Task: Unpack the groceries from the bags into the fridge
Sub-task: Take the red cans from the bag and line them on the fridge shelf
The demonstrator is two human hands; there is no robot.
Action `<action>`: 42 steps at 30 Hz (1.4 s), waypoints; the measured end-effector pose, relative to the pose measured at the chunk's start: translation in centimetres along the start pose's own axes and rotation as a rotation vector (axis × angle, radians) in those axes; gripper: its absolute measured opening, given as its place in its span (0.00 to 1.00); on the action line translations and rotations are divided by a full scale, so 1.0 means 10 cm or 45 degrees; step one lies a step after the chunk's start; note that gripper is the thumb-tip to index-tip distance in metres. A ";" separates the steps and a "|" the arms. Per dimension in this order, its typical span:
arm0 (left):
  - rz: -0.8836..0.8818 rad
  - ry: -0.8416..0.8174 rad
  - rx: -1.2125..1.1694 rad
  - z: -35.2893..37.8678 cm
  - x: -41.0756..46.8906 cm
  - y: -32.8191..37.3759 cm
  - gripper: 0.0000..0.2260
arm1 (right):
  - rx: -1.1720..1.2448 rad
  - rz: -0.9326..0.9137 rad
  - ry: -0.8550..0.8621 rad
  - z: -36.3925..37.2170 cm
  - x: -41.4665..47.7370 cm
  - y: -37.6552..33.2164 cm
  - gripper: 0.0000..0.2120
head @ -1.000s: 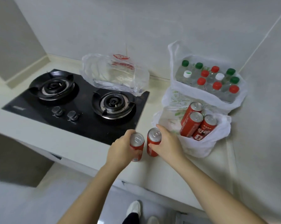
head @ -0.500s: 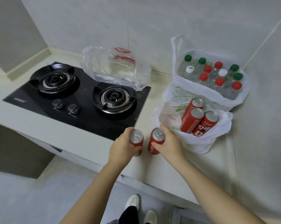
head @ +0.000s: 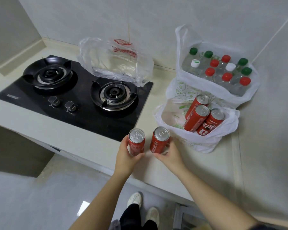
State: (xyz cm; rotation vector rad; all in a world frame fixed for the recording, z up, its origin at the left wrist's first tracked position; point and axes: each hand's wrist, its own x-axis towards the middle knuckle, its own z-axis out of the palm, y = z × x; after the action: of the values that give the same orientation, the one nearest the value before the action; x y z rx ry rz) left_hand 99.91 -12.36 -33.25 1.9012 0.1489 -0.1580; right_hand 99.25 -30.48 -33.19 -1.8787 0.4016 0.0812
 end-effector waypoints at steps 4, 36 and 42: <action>-0.052 0.047 -0.017 0.09 0.03 -0.02 0.32 | 0.060 -0.003 -0.006 0.08 0.09 0.06 0.30; 0.656 0.074 -0.323 -0.75 -0.02 3.05 0.18 | 0.082 -0.728 0.285 -1.21 -0.44 -2.87 0.25; 0.626 0.034 -0.285 -0.82 -0.03 3.17 0.20 | 0.049 -0.736 0.278 -1.25 -0.50 -2.97 0.25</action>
State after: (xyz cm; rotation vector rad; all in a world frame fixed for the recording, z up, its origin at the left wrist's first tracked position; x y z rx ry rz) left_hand 105.62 -15.00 -1.14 1.6629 -0.2732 0.2093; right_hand 102.13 -32.39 -0.75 -1.9035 -0.0060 -0.5185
